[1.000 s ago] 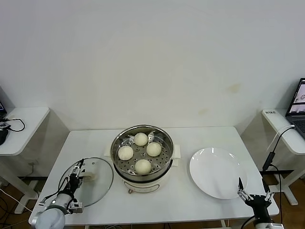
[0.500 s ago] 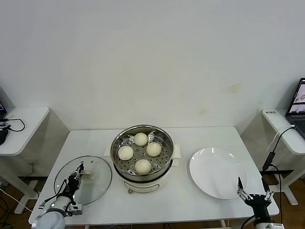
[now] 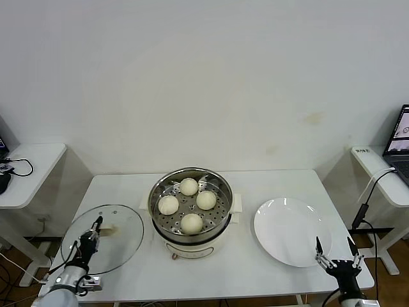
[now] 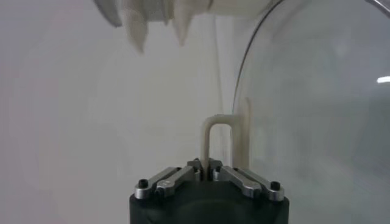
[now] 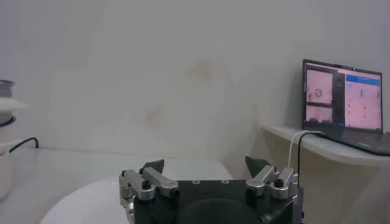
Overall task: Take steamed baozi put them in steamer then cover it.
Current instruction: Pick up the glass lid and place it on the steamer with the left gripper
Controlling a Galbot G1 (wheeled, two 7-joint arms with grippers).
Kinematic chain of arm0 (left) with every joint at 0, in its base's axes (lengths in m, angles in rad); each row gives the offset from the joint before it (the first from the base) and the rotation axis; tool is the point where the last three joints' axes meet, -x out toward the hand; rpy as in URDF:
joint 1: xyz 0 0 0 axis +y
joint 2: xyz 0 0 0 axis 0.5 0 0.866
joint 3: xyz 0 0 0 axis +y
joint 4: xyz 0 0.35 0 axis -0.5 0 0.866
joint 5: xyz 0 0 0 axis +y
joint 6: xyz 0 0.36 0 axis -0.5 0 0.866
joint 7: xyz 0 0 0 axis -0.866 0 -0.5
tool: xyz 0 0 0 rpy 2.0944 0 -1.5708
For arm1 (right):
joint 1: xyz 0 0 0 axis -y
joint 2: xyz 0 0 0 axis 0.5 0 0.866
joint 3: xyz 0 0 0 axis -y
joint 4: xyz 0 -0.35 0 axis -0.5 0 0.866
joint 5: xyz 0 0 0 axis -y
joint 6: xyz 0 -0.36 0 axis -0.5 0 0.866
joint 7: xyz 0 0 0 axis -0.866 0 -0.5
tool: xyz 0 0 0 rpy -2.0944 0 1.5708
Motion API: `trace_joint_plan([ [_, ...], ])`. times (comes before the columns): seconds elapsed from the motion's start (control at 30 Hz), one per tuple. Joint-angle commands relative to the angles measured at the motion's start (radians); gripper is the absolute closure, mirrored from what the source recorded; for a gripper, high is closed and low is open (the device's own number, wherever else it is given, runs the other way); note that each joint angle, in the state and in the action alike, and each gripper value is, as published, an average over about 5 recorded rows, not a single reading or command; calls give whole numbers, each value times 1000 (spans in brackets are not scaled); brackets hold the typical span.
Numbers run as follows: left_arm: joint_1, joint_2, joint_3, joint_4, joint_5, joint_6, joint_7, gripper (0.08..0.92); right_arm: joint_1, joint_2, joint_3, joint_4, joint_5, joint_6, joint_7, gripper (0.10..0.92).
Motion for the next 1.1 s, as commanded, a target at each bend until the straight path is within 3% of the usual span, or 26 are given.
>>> trace_joint_plan([
  [0.03, 66, 54, -153, -171, -75, 24, 56, 860, -1, -15, -13, 2, 2, 3, -3, 203],
  [0.27, 62, 120, -232, -240, -140, 83, 155, 860, 2, -24, -27, -8, -3, 4, -7, 202],
  [0.43, 62, 171, -200, -316, -231, 156, 228, 860, 11, -19, -36, -14, -14, 4, -8, 203],
  [0.77, -64, 203, 159, -470, -237, 328, 302, 860, 0, 20, -35, -26, -145, 38, 9, 202],
  [0.93, -181, 187, 333, -476, -183, 411, 349, 860, -3, 35, -45, -27, -185, 45, 12, 203],
  [1.1, -267, 139, 419, -451, -102, 467, 395, 860, 14, 64, -69, -34, -224, 42, 16, 203],
])
